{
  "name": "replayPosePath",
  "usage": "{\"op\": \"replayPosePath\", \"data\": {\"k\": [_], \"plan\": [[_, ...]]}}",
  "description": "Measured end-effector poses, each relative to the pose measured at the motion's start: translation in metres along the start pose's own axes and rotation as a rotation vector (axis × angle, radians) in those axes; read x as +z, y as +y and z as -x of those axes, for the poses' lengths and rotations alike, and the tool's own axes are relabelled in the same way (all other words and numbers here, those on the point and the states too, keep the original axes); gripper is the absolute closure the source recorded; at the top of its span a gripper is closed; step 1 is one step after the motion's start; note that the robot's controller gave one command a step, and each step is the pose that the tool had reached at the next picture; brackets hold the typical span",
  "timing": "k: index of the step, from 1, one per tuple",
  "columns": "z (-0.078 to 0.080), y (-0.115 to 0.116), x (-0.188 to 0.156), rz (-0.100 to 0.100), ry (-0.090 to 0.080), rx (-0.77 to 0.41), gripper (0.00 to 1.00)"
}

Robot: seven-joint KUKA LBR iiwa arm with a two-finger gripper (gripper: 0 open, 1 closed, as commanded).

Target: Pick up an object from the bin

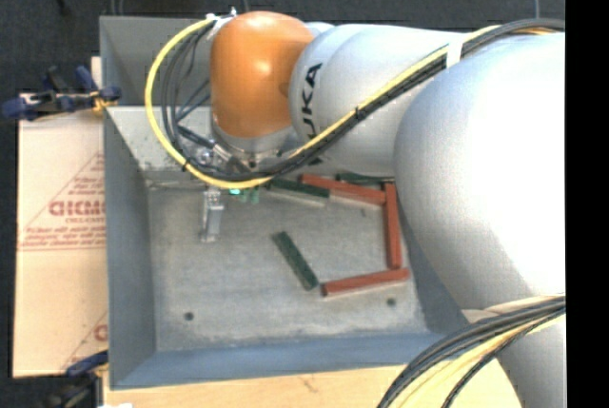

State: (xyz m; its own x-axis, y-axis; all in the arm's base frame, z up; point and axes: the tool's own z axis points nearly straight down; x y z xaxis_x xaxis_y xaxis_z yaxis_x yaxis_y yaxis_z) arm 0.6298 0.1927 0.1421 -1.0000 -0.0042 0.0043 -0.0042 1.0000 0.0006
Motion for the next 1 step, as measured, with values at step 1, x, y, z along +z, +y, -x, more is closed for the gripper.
{"op": "replayPosePath", "data": {"k": [1], "plan": [[0.0022,-0.0006,-0.0050,0.002,-0.008,0.003,0.00]]}}
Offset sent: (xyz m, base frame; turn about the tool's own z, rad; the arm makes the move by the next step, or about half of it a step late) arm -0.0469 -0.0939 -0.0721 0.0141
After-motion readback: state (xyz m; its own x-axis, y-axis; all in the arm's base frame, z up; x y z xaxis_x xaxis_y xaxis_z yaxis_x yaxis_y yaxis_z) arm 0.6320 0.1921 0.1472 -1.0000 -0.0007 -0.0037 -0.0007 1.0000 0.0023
